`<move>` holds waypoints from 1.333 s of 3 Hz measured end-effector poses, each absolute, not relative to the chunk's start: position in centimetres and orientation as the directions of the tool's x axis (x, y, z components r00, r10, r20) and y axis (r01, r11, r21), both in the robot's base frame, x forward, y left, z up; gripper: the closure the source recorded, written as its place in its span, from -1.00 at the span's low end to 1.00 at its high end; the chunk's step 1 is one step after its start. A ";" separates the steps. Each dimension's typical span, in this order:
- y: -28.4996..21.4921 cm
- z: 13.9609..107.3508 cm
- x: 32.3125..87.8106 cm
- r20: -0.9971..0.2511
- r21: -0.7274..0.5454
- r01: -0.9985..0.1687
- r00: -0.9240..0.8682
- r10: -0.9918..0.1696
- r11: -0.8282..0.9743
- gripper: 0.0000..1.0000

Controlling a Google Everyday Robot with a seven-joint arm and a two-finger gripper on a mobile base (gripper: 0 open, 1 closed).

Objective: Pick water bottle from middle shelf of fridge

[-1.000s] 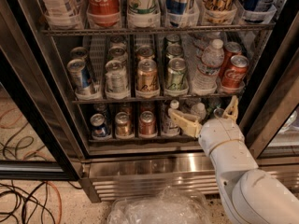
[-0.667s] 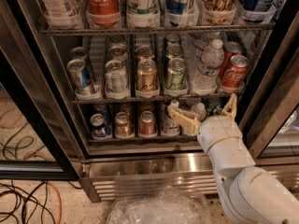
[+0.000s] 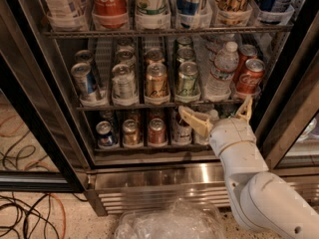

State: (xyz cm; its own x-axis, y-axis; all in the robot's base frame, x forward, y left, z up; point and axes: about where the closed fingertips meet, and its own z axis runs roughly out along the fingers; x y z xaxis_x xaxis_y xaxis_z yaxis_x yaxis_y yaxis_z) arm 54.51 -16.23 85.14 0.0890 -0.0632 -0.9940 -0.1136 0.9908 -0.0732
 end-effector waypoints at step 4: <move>-17.7 86.4 58.7 -0.993 -0.063 -0.042 0.104 -0.059 0.997 -1.00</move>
Offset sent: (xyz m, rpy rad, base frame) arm 0.0243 -0.0095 -0.0056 -0.0081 0.0094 -0.0506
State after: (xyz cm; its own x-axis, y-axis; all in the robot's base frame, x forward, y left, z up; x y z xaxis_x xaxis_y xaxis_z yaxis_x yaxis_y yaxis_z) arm 58.67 -17.74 86.39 0.1039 -0.0586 -0.9929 -0.0415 0.9971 -0.0632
